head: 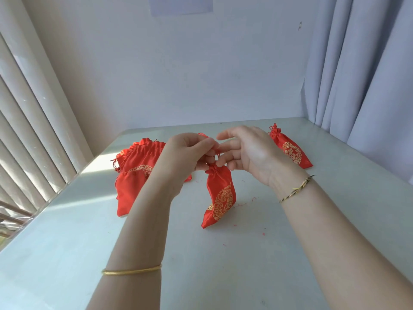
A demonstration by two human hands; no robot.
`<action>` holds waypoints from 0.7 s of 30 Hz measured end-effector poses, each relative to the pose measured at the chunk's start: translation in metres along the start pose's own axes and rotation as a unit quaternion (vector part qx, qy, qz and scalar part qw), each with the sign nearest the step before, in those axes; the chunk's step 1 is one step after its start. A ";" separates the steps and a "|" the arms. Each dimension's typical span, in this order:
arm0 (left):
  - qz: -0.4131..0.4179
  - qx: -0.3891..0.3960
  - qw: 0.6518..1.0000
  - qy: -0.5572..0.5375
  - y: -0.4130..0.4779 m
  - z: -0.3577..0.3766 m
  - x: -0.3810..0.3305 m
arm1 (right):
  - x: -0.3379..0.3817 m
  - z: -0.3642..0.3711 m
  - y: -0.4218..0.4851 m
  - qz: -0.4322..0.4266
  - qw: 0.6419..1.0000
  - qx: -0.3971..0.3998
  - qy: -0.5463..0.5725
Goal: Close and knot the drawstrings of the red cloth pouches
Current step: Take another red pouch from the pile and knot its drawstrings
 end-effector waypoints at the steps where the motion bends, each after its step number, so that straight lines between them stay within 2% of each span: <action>1: -0.004 -0.006 1.000 -0.006 0.000 -0.001 0.000 | -0.001 0.000 0.000 -0.013 1.000 0.005 -0.010; 6: -0.004 -0.039 0.999 0.010 0.002 -0.001 0.002 | 0.000 0.003 0.000 -0.145 0.982 -0.002 -0.120; 8: 0.006 -0.055 0.998 0.021 0.002 -0.002 0.002 | 0.001 0.005 -0.001 -0.188 0.973 -0.005 -0.131; 11: 0.013 -0.077 0.996 0.036 0.003 -0.005 0.002 | 0.001 0.008 -0.002 -0.215 0.969 0.005 -0.122; 16: 0.014 -0.091 0.995 0.039 0.004 -0.006 0.002 | -0.001 0.013 0.000 -0.265 0.948 -0.016 -0.174; 18: 0.009 -0.099 0.994 0.036 0.004 -0.007 0.003 | 0.001 0.013 -0.001 -0.290 0.934 -0.035 -0.208; 21: 0.004 -0.113 0.993 0.026 0.005 -0.009 0.004 | 0.005 0.015 -0.006 -0.352 0.892 -0.072 -0.275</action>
Point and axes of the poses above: each hand's wrist, its own y-axis towards the middle knuckle, its own z-axis out of the palm, x = y × z, the point moved 4 cm from there along y, towards the middle knuckle, and after that the axes turned 9 degrees about -x, right-handed, at the moved point
